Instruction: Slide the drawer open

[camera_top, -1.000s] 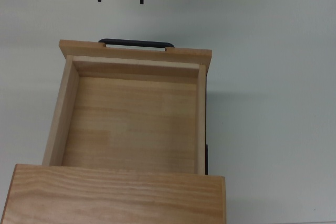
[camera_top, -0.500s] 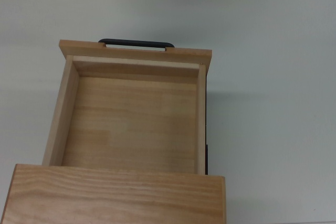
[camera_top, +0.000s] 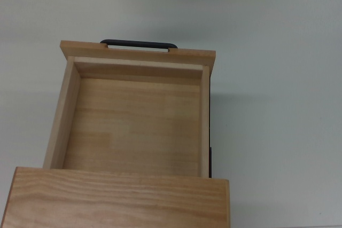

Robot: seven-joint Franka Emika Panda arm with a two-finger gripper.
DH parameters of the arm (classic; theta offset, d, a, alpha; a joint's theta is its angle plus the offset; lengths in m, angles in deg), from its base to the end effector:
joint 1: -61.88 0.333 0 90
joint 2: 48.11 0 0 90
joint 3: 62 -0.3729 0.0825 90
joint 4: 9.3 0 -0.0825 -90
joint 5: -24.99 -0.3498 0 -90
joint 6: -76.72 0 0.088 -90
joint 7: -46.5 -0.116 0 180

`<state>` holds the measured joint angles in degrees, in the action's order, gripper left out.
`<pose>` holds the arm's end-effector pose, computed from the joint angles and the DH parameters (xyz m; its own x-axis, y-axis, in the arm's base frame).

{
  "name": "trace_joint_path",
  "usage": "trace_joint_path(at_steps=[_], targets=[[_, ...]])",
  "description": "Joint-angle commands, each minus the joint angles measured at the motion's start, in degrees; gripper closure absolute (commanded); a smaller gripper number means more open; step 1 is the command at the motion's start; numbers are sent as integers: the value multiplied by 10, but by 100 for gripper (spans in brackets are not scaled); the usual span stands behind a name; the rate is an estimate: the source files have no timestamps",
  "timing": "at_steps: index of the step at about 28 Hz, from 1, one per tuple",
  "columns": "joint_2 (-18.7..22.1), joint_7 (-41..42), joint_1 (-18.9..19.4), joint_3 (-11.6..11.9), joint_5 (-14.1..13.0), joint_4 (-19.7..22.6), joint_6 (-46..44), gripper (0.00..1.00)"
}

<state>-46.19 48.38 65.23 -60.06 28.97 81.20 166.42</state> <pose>0.5079 0.0040 0.6856 0.9982 0.0569 0.0173 0.0556 -0.9961 0.0689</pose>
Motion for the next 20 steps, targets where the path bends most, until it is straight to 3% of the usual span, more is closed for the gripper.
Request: trace_joint_path(at_steps=[1, 20], targets=[[-7, 13, 5, -3, 12, -17, -26, 0], [-25, 24, 5, -6, 10, -34, -49, 0]])
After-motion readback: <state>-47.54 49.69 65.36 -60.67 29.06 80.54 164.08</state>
